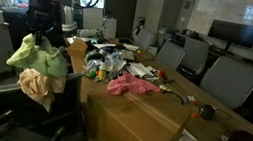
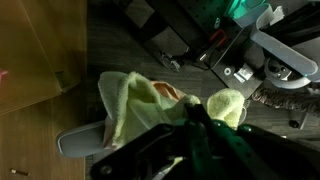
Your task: Pick the clothes on the box and put them on the back rest of the chair
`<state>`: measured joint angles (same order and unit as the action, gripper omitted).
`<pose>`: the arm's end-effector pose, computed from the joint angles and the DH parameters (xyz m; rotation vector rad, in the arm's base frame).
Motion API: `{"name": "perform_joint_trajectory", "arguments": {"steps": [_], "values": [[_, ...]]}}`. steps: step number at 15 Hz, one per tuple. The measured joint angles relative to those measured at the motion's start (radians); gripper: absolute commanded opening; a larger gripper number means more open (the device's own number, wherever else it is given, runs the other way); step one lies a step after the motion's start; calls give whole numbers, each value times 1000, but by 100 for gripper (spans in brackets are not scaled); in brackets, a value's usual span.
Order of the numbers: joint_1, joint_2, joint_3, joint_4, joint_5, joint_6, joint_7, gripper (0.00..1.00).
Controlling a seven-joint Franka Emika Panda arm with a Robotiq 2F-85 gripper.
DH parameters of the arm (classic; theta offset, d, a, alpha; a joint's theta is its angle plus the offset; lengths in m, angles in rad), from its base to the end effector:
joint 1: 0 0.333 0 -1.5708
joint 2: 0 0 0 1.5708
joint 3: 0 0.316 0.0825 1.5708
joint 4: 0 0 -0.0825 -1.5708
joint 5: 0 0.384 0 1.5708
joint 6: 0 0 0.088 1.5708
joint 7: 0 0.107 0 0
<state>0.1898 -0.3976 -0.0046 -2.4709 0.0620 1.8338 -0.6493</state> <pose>0.3826 0.0767 0.4190 -2.7661 -1.1887 0.3319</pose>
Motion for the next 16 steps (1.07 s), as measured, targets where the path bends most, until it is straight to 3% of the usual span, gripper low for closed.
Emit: {"name": "perform_joint_trajectory", "arguments": {"steps": [5,16], "values": [[17,3,50,-5,-1,27,2,1],[35,75,92,-25,-2,279,105,1]]}}
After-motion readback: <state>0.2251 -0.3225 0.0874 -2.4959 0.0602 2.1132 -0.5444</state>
